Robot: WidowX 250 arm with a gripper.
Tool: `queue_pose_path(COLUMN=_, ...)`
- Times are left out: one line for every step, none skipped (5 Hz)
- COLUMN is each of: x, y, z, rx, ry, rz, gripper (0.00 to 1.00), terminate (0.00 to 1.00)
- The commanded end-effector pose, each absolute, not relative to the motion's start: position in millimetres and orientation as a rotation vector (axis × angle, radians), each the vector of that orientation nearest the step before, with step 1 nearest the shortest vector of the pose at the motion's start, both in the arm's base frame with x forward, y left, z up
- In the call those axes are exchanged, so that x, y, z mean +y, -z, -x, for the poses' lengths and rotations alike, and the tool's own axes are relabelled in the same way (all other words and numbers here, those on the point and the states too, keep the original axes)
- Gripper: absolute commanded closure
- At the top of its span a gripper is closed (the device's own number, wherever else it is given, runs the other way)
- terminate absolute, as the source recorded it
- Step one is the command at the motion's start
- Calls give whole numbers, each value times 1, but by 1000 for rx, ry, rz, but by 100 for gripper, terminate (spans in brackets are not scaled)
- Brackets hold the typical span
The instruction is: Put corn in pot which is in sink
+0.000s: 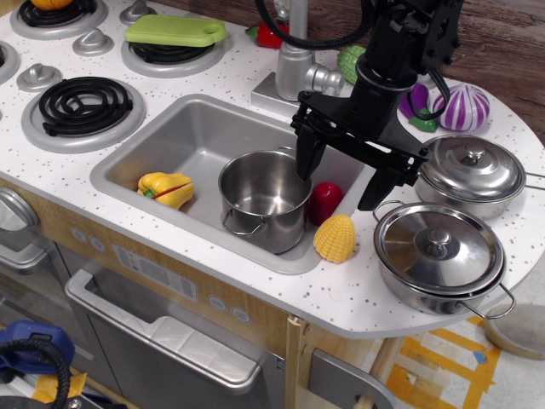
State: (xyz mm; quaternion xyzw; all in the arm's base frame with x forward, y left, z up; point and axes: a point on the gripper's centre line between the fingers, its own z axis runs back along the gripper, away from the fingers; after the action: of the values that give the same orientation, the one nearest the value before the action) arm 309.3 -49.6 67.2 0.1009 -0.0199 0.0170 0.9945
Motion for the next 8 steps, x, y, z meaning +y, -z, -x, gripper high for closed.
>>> queue_pose_path(x=-50, y=-67, z=-309, rx=-40, ry=-34, rz=-202, gripper=0, terminate=0)
queue_pose_path(x=-47, y=-56, z=-315, rx=-70, ry=-12, rz=-197, gripper=0, terminate=0)
queue_pose_path(x=-50, y=-52, z=-315, rx=-86, ry=-13, rz=-190, gripper=0, terminate=0)
queue_pose_path(x=-49, y=-49, z=-315, rx=-95, ry=-10, rz=-183, gripper=0, terminate=0)
queue_pose_path(x=-51, y=-39, z=-314, rx=-108, ry=-14, rz=-154, gripper=0, terminate=0)
queue_pose_path(x=-50, y=-35, z=-314, rx=-115, ry=-10, rz=-147, gripper=0, terminate=0)
queue_pose_path(x=-48, y=-24, z=-314, rx=-132, ry=-8, rz=-124, gripper=0, terminate=0)
queue_pose_path(x=-44, y=-20, z=-314, rx=-135, ry=-5, rz=-121, gripper=0, terminate=0)
